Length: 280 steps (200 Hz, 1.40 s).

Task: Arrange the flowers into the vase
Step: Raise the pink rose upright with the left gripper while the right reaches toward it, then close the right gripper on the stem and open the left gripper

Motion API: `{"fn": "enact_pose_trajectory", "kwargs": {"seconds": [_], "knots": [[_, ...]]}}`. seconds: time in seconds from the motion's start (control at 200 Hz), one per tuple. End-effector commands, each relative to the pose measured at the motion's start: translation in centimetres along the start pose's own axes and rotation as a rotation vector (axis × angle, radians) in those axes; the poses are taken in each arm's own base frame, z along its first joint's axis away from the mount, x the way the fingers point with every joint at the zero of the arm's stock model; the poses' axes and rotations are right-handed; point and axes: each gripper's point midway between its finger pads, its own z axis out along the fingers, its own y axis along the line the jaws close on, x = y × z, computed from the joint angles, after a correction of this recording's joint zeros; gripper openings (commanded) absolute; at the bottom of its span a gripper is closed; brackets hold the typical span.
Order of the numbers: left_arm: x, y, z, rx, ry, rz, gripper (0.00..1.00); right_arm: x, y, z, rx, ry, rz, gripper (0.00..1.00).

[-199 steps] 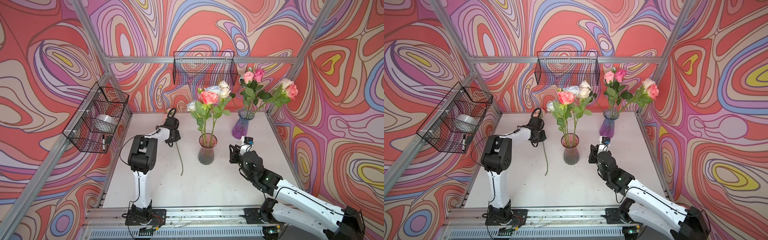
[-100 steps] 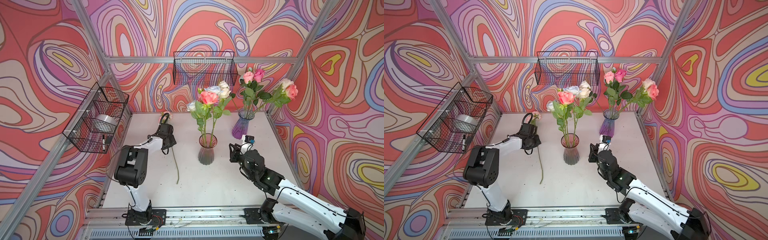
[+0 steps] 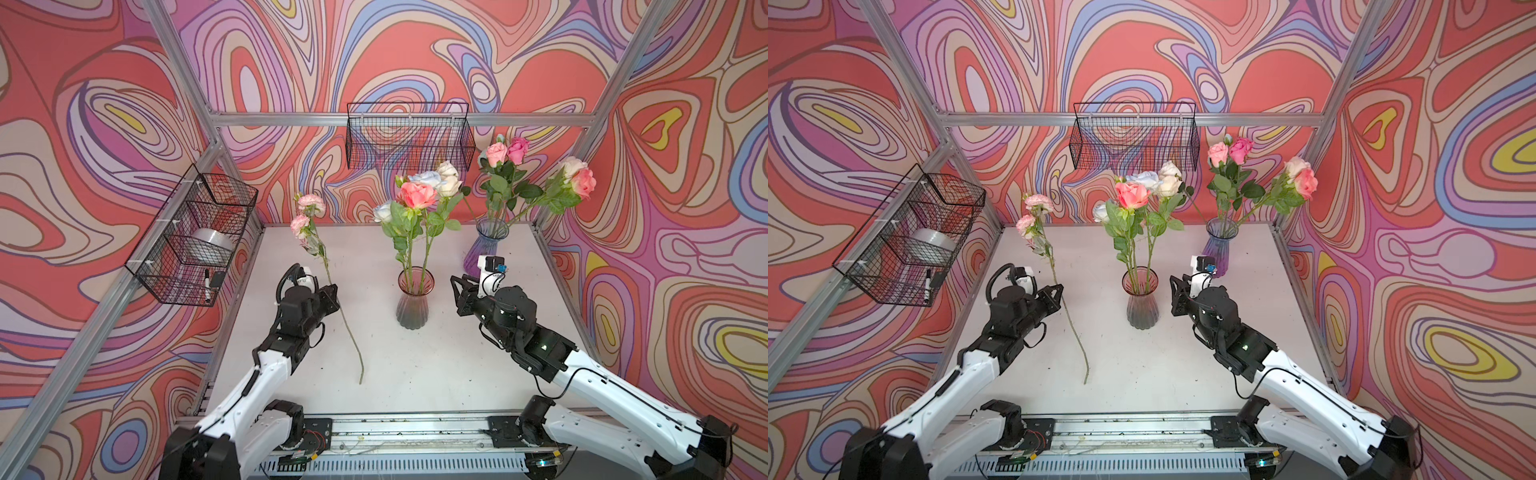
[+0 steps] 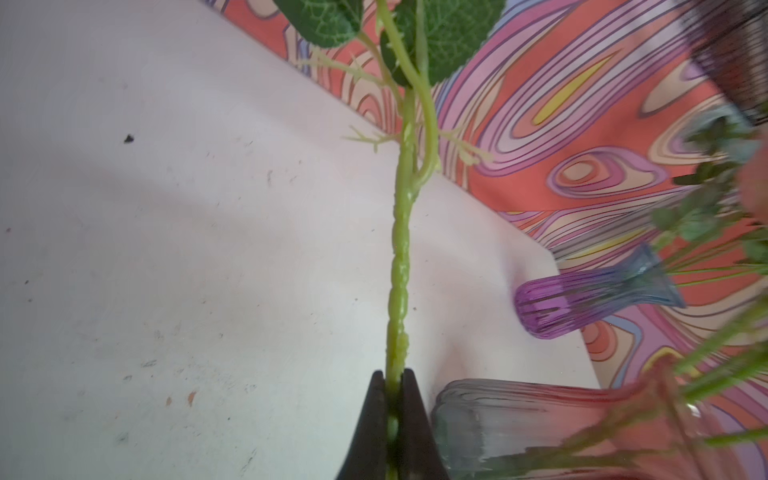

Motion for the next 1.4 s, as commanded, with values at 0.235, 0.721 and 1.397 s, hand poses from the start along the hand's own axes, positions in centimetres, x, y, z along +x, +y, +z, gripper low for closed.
{"fn": "enact_pose_trajectory", "kwargs": {"seconds": [0.235,0.721,1.397], "knots": [[-4.1,-10.1,-8.4,0.395,-0.207,0.180,0.00,-2.3,6.0,0.8,-0.254,0.038,-0.050,0.37],[-6.9,-19.5,-11.0,0.642,-0.203,0.313,0.00,-3.5,18.4,0.6,-0.561,0.074,-0.201,0.38],[-5.6,-18.7,-10.4,0.684,-0.180,0.212,0.00,2.1,24.7,2.8,-0.720,0.229,-0.254,0.31]]}}
